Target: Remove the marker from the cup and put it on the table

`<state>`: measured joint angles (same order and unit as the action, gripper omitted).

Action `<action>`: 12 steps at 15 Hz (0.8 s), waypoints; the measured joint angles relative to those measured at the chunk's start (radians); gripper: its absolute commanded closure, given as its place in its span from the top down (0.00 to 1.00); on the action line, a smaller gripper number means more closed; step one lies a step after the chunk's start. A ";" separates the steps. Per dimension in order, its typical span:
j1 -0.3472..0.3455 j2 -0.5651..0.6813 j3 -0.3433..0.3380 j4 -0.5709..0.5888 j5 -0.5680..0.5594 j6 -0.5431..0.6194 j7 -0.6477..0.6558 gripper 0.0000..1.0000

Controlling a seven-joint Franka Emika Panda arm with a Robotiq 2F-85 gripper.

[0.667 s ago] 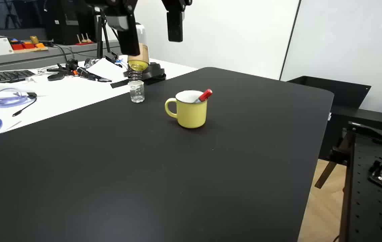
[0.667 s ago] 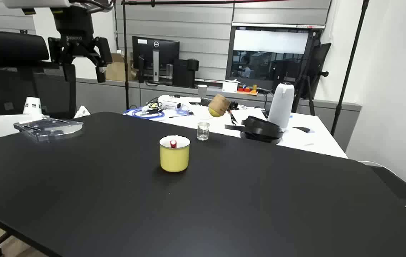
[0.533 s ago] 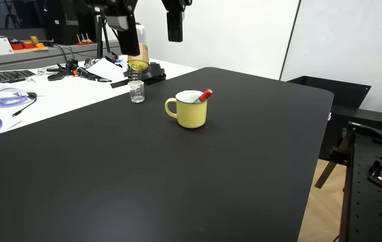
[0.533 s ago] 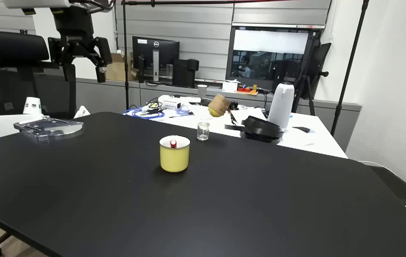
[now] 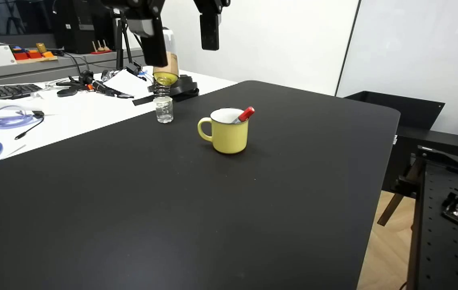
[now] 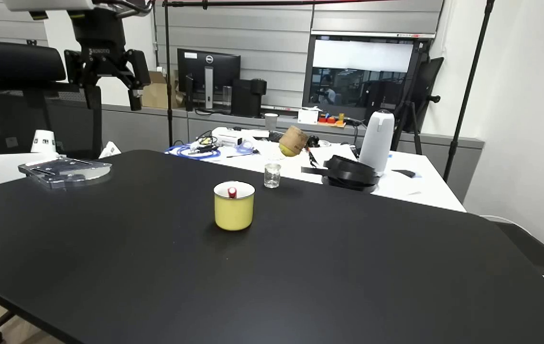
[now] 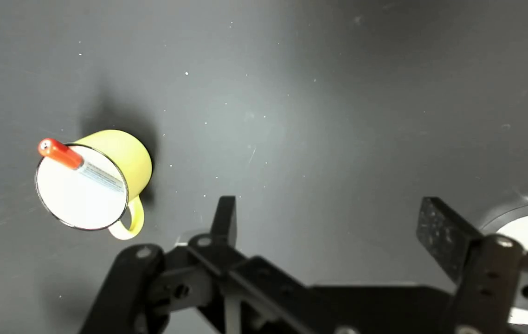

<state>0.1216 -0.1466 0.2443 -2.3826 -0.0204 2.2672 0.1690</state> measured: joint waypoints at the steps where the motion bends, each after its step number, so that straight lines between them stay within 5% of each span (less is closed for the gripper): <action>1: 0.000 0.000 0.000 0.000 0.000 0.000 0.000 1.00; 8: 0.001 0.000 -0.001 0.000 0.000 0.000 0.000 1.00; 12: -0.014 0.019 -0.020 -0.005 -0.118 0.092 0.042 1.00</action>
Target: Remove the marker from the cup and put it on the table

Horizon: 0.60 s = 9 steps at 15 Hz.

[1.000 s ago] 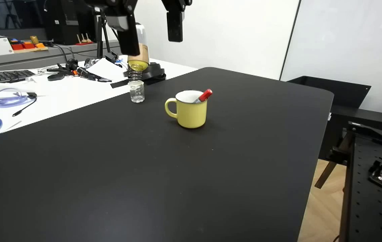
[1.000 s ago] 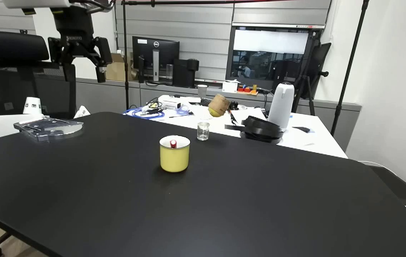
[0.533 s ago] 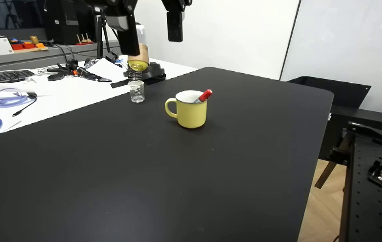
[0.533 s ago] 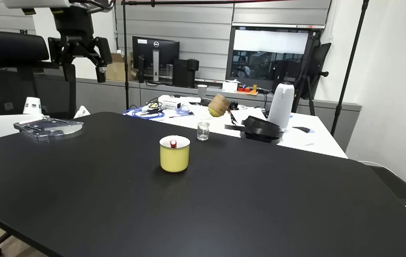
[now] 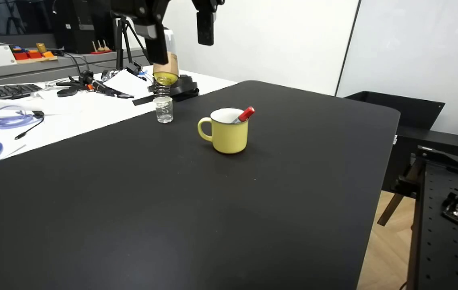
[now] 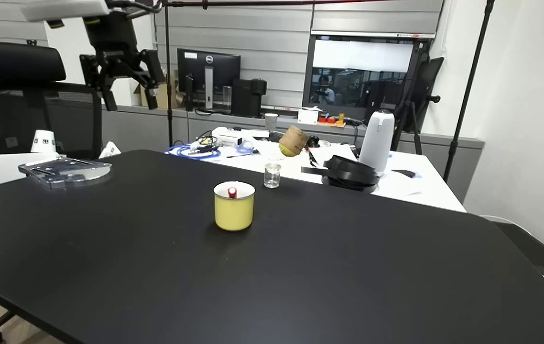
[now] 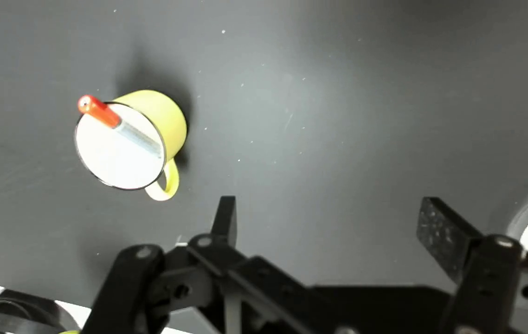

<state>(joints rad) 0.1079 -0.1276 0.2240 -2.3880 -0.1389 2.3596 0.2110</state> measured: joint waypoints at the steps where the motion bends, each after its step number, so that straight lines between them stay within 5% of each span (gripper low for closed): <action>1: -0.012 0.012 -0.013 -0.003 -0.038 0.042 0.017 1.00; 9: -0.128 0.189 -0.178 0.013 -0.359 0.340 0.246 1.00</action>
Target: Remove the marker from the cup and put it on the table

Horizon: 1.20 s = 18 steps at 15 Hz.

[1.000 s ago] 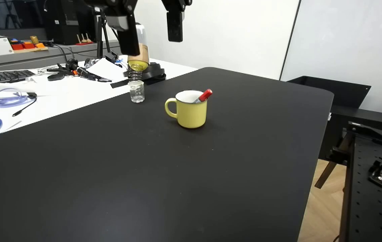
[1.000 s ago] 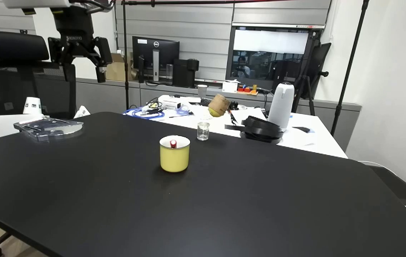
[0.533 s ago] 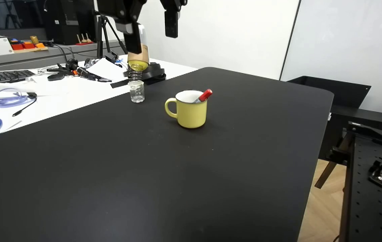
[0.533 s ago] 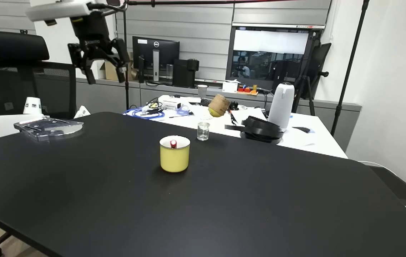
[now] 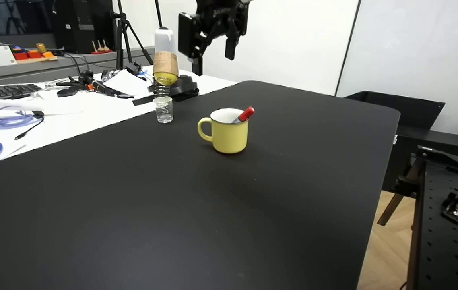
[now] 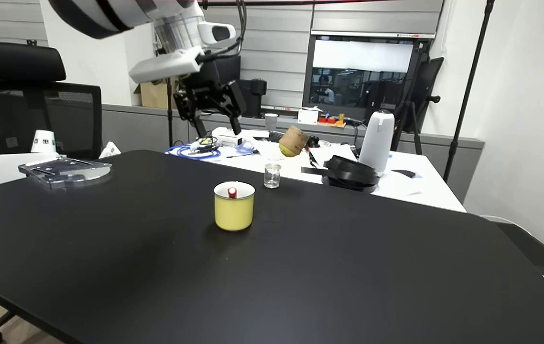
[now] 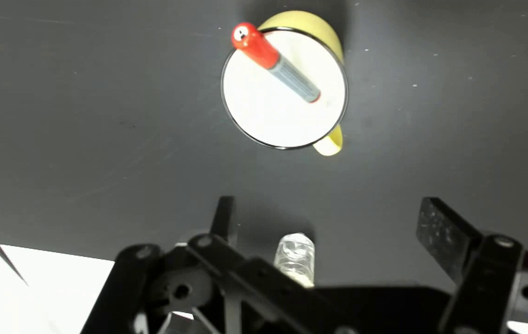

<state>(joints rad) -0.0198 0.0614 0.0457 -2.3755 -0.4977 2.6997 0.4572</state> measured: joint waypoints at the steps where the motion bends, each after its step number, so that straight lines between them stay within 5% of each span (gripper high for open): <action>1: -0.004 0.022 -0.015 0.011 -0.018 0.002 0.020 1.00; 8: 0.038 0.118 -0.083 0.035 0.034 -0.001 0.035 1.00; 18: 0.054 0.142 -0.097 -0.001 0.235 -0.010 -0.040 1.00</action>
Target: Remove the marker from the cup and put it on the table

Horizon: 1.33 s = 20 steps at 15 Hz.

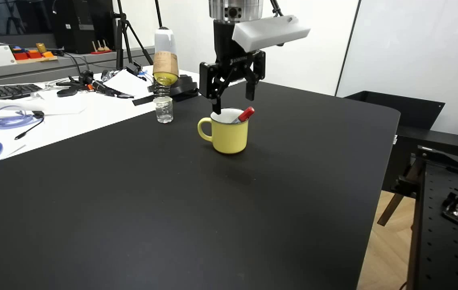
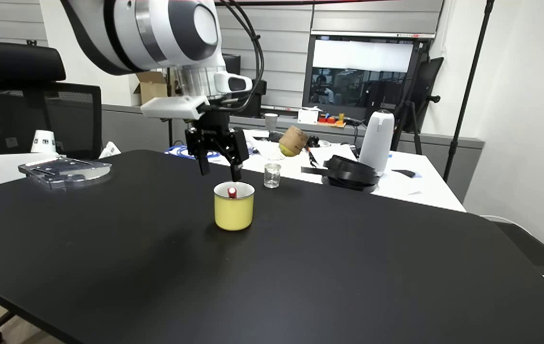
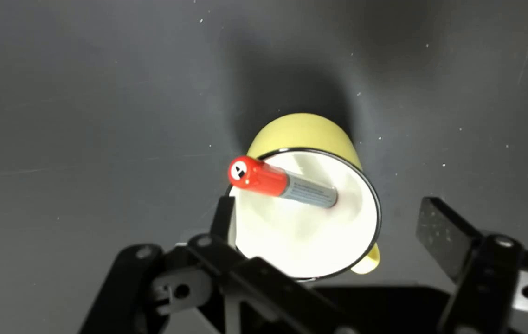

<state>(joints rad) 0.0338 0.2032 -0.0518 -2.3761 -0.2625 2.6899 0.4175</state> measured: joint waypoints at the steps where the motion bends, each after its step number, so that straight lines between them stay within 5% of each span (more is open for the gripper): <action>1: -0.001 0.003 -0.001 -0.003 0.021 0.000 -0.013 1.00; 20: -0.016 0.004 -0.049 -0.033 0.145 0.055 -0.067 1.00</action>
<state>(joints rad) 0.0177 0.2069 -0.1008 -2.4088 -0.1179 2.7447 0.3510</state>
